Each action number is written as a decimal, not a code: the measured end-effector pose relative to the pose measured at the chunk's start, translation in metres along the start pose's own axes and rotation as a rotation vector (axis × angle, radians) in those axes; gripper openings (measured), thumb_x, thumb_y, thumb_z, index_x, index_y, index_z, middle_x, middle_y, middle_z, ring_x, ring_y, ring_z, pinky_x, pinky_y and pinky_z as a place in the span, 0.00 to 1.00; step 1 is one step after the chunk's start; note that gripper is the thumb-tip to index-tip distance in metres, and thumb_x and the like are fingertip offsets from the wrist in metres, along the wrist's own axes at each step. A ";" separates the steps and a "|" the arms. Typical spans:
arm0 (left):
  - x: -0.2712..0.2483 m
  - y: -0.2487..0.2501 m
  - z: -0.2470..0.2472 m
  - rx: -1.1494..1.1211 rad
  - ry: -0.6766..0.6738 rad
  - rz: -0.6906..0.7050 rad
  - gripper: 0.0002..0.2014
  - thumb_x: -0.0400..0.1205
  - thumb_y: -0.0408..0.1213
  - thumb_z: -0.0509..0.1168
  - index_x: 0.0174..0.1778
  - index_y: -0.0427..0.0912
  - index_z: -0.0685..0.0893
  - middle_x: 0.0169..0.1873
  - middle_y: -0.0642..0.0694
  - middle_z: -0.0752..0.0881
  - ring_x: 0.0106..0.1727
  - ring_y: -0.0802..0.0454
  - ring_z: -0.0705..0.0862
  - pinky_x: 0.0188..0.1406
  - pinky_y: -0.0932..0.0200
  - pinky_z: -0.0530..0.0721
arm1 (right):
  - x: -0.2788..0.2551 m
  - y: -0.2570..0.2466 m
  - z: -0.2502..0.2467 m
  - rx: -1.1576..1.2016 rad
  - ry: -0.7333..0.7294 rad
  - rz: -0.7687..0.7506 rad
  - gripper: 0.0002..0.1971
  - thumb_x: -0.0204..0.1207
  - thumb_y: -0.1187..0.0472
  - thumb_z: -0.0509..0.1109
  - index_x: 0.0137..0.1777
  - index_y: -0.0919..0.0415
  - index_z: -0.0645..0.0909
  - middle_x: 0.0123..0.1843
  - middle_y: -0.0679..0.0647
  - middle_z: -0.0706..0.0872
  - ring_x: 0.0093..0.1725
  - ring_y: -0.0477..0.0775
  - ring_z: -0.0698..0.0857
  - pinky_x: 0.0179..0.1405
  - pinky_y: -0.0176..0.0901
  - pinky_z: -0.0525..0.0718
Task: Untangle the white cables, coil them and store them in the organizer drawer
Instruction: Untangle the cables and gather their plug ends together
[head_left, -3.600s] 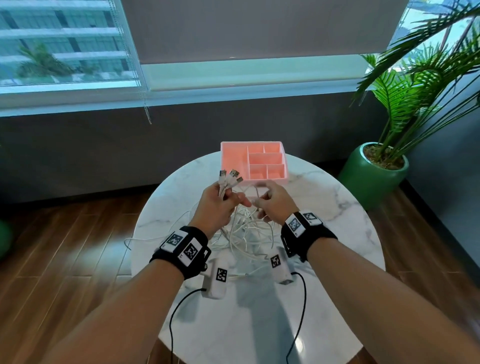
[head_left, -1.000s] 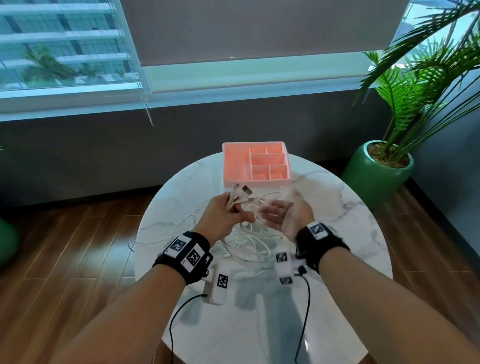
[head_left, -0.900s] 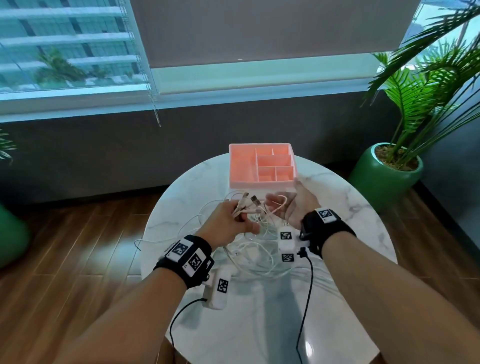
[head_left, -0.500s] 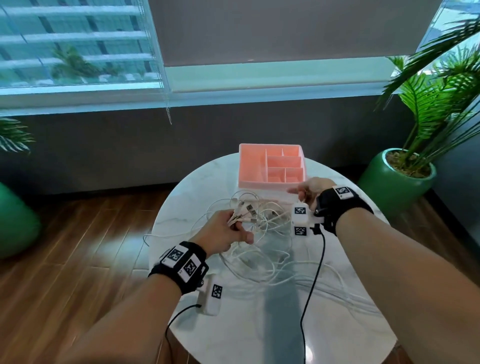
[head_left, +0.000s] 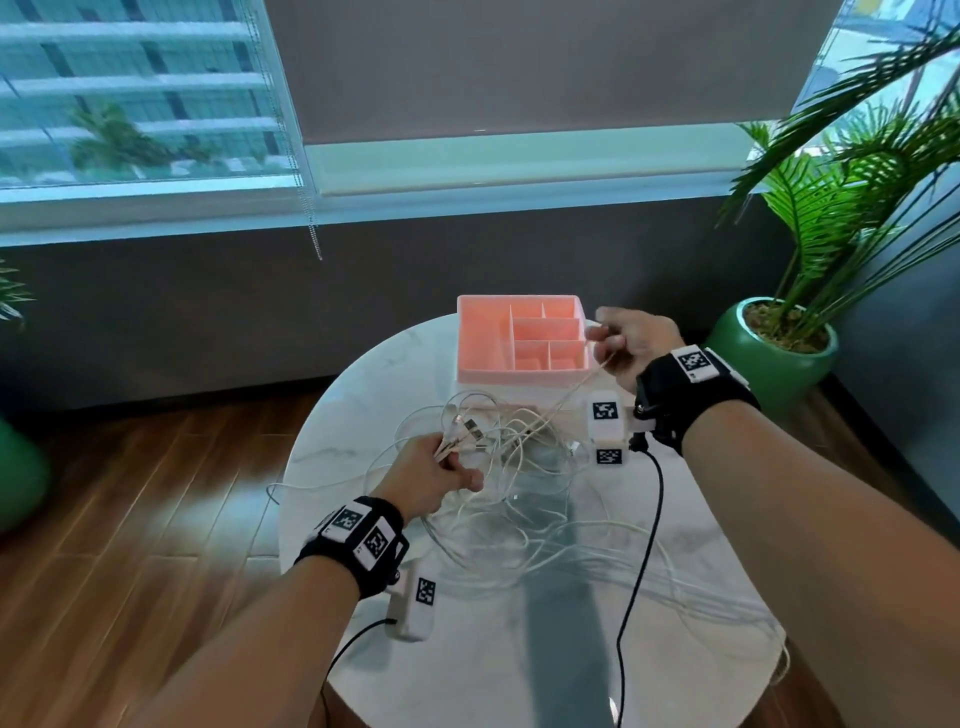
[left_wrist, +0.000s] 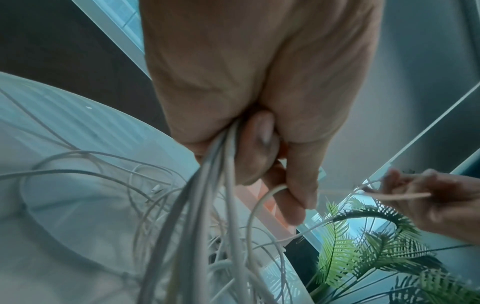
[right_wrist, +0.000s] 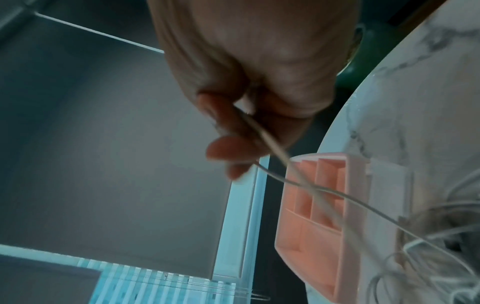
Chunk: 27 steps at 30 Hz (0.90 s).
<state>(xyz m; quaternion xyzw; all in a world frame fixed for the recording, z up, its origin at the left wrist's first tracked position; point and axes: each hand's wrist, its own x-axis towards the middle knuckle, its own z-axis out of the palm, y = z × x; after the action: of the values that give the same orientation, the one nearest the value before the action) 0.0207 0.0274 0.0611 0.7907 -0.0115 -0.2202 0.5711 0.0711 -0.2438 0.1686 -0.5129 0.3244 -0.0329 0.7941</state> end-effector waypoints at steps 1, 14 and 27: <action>0.003 -0.001 0.000 0.002 0.013 0.003 0.13 0.76 0.25 0.78 0.45 0.35 0.79 0.39 0.33 0.92 0.15 0.61 0.73 0.14 0.64 0.67 | -0.002 -0.002 0.000 -0.053 -0.045 0.093 0.04 0.80 0.76 0.59 0.48 0.69 0.73 0.40 0.70 0.90 0.13 0.41 0.66 0.13 0.32 0.73; 0.019 0.036 0.018 -0.405 0.072 -0.010 0.07 0.88 0.38 0.67 0.51 0.38 0.82 0.48 0.37 0.94 0.19 0.57 0.60 0.16 0.66 0.59 | -0.054 0.037 0.001 -0.414 -0.647 -0.085 0.10 0.80 0.77 0.63 0.56 0.64 0.73 0.51 0.69 0.91 0.24 0.55 0.80 0.26 0.45 0.83; 0.024 0.044 0.027 -0.153 0.211 0.040 0.12 0.74 0.36 0.81 0.44 0.35 0.86 0.28 0.47 0.81 0.19 0.55 0.72 0.15 0.61 0.68 | -0.052 0.123 -0.005 -0.342 -0.673 0.021 0.13 0.77 0.81 0.64 0.54 0.64 0.72 0.48 0.73 0.88 0.25 0.58 0.83 0.26 0.44 0.82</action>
<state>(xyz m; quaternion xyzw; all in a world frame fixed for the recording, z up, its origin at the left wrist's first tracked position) 0.0427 -0.0185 0.0867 0.7630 0.0498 -0.1249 0.6322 -0.0071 -0.1702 0.0895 -0.6168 0.0513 0.2004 0.7594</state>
